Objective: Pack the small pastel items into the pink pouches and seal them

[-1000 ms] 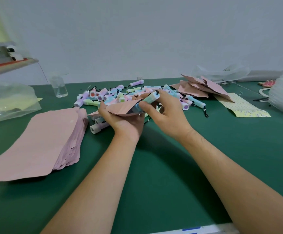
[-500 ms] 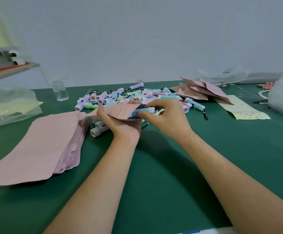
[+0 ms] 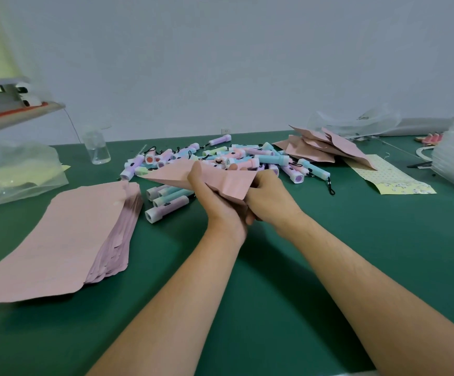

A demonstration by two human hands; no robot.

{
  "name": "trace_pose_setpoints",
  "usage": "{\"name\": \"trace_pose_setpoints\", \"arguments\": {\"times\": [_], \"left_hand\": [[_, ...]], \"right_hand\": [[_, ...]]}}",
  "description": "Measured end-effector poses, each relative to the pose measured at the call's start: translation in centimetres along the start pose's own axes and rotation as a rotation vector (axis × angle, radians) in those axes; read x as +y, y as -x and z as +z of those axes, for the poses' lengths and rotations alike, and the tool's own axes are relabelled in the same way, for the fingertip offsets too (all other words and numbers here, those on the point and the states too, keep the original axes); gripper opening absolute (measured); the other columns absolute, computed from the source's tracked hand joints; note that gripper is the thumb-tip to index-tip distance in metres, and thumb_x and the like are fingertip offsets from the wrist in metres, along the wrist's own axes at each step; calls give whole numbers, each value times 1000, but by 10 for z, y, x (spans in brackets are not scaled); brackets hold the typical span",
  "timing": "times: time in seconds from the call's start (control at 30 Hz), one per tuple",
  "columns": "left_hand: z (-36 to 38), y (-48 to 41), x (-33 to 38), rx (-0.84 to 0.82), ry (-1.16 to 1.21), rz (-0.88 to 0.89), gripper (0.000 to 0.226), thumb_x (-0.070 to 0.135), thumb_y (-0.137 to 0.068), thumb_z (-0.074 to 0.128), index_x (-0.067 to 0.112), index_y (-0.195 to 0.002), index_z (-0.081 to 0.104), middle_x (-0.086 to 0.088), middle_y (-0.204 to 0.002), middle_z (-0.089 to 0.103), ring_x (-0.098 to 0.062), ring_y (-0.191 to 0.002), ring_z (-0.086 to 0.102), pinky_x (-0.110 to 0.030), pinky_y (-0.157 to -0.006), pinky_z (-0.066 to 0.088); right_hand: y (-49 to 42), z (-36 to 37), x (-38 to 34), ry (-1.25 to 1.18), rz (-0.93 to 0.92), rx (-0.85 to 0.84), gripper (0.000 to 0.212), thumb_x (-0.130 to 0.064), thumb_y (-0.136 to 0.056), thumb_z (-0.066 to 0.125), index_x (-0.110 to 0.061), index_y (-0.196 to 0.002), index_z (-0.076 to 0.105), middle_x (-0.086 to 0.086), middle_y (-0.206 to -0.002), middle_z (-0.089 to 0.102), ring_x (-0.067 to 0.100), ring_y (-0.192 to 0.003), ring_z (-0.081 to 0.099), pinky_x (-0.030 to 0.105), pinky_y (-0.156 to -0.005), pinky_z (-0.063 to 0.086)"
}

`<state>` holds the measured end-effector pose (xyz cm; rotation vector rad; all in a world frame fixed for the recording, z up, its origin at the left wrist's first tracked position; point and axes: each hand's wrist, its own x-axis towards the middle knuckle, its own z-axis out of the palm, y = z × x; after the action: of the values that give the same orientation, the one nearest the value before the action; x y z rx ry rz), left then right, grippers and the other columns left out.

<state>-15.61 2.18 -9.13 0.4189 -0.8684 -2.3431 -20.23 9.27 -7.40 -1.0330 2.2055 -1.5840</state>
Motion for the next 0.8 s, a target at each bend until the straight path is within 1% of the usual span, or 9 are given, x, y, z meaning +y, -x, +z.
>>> {"name": "trace_pose_setpoints", "arguments": {"times": [0.1,0.23,0.3,0.37,0.47,0.53,0.6,0.67,0.8], "left_hand": [[-4,-4,2,49,85,-6,65,83,-78,51,25,-65,77,4,-72,69,-18,-57,66,-21,-49,38],[-5,-8,3,107,232,53,56,72,-80,63,25,-106,77,1,-80,72,-22,-75,75,-28,-64,57],[-7,-9,6,88,220,71,52,73,-82,59,26,-93,78,2,-76,69,-21,-75,72,-29,-71,52],[-10,-10,8,68,186,68,59,77,-84,52,26,-70,78,1,-72,64,-21,-74,65,-37,-78,43],[-13,-11,10,80,175,93,62,74,-90,49,18,-93,76,-3,-76,66,-26,-82,66,-41,-83,45],[-11,-11,10,85,123,103,64,72,-91,49,16,-111,71,-4,-83,69,-27,-83,69,-37,-75,50],[-8,-7,8,32,17,94,59,74,-89,46,24,-92,77,0,-78,69,-22,-67,68,-27,-55,42],[-3,-4,7,-8,-45,76,57,75,-87,46,30,-69,75,4,-71,68,-18,-55,63,-20,-48,33],[4,3,-3,-44,-109,76,47,73,-73,57,31,-69,77,6,-72,67,-16,-63,62,-21,-49,37]], "right_hand": [[-1,2,-2,115,-52,-45,22,-6,-91,53,-13,-85,74,-12,-53,62,17,-39,58,19,-43,41],[-1,4,-5,194,-66,-82,23,-8,-94,53,-18,-89,73,-16,-57,60,3,-51,50,20,-55,40],[1,1,-8,105,-5,-156,30,-8,-98,47,-17,-75,63,-18,-51,50,4,-48,40,16,-50,33],[3,-5,-10,-11,46,-229,29,-6,-102,45,-6,-76,57,-5,-62,46,7,-44,35,13,-42,29],[4,-6,-9,-4,4,-220,26,-12,-104,51,10,-97,64,12,-76,47,12,-45,38,15,-41,30],[3,-2,-6,43,-40,-121,20,-9,-99,55,2,-93,71,9,-69,55,15,-44,45,19,-45,36],[1,2,-2,-3,-39,-36,19,3,-89,51,2,-83,69,6,-58,56,14,-40,46,23,-48,38],[0,6,1,-100,-29,29,27,9,-82,46,1,-82,71,1,-52,55,12,-36,42,23,-44,35],[1,6,3,-145,-93,177,26,7,-87,55,-4,-87,78,1,-55,62,13,-40,47,23,-40,37]]}}
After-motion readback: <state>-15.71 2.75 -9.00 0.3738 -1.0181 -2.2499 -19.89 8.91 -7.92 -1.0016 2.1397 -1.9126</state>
